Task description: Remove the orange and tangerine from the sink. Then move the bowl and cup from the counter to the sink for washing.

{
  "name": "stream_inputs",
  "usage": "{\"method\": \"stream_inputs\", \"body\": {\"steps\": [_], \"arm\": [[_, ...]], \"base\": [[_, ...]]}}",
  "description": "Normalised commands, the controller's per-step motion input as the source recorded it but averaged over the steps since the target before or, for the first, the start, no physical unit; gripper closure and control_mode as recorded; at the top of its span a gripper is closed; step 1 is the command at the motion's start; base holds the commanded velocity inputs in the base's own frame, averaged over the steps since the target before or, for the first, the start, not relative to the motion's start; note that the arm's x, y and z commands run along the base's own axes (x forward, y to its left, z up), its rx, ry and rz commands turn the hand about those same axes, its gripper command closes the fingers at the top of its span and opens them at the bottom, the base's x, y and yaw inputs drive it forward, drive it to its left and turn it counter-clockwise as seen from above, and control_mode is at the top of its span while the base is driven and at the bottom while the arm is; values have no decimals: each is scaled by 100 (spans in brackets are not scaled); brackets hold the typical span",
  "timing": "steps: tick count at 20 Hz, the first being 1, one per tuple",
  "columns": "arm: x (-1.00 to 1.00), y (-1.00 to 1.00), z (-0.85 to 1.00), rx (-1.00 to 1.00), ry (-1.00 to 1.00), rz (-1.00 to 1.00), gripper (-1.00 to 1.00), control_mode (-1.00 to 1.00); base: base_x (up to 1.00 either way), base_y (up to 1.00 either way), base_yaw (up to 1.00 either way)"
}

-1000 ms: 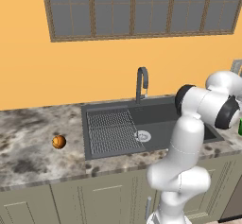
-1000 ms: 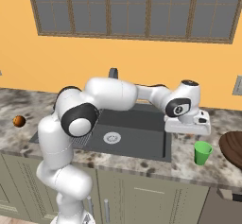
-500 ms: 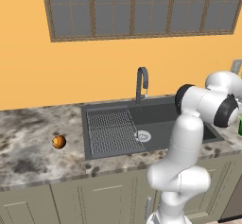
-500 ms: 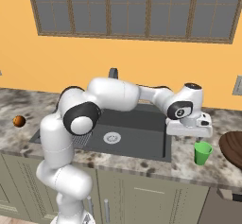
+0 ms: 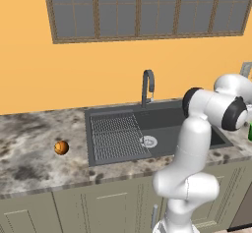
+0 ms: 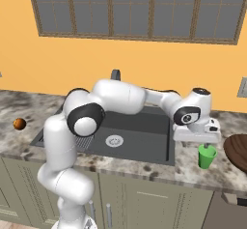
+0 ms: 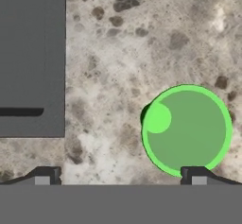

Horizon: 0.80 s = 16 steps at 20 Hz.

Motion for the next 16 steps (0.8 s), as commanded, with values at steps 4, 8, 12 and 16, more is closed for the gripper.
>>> {"method": "stream_inputs", "body": {"steps": [4,8,12,16], "arm": [[-6,-10,-7,2,0,0,-100,-100],[-6,0,-7,2,0,0,-100,-100],[1,0,-14,4,0,0,-100,-100],[7,0,-14,2,0,0,-100,-100]], "base": [[0,0,0],[0,0,0],[0,0,0],[0,0,0]]}}
